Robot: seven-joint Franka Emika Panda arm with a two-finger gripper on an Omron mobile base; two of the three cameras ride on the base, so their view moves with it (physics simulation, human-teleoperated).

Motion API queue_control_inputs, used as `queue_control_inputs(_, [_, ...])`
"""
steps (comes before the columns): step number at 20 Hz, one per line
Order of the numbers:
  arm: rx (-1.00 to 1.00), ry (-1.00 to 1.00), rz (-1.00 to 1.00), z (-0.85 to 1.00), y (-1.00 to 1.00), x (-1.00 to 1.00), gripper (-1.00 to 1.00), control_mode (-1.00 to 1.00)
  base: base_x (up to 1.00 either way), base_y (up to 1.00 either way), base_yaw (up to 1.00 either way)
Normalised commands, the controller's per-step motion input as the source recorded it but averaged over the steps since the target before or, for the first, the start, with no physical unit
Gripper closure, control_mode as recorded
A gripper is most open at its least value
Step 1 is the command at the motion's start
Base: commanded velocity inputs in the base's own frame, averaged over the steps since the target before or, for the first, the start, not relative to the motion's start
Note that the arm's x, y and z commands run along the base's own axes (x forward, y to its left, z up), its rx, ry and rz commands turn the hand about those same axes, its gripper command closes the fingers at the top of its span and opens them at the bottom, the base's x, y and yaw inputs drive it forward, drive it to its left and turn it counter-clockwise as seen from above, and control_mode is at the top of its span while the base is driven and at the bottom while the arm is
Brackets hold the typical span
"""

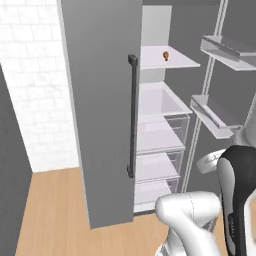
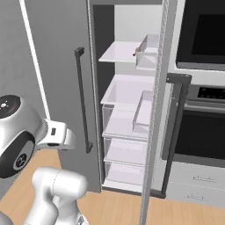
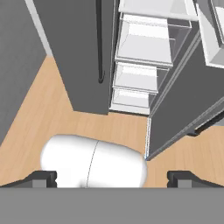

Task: Place one eggplant and one chicken drumstick in each tupperware on the nearby counter, to pack two identical lunches.

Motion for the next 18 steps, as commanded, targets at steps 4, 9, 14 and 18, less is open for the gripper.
queue_control_inputs(4, [0.0, 0.0, 0.0, 0.0, 0.0, 0.0, -1.0, 1.0, 0.97, -0.02, -0.08])
queue_control_inputs(9, [0.0, 0.0, 0.0, 0.0, 0.0, 0.0, -1.0, 1.0, 0.55, -0.26, -0.17])
queue_control_inputs(14, [0.0, 0.0, 0.0, 0.0, 0.0, 0.0, -1.0, 1.0, 0.05, -0.04, -0.32])
queue_control_inputs(18, [0.0, 0.0, 0.0, 0.0, 0.0, 0.0, -1.0, 1.0, 0.24, 0.01, -0.4])
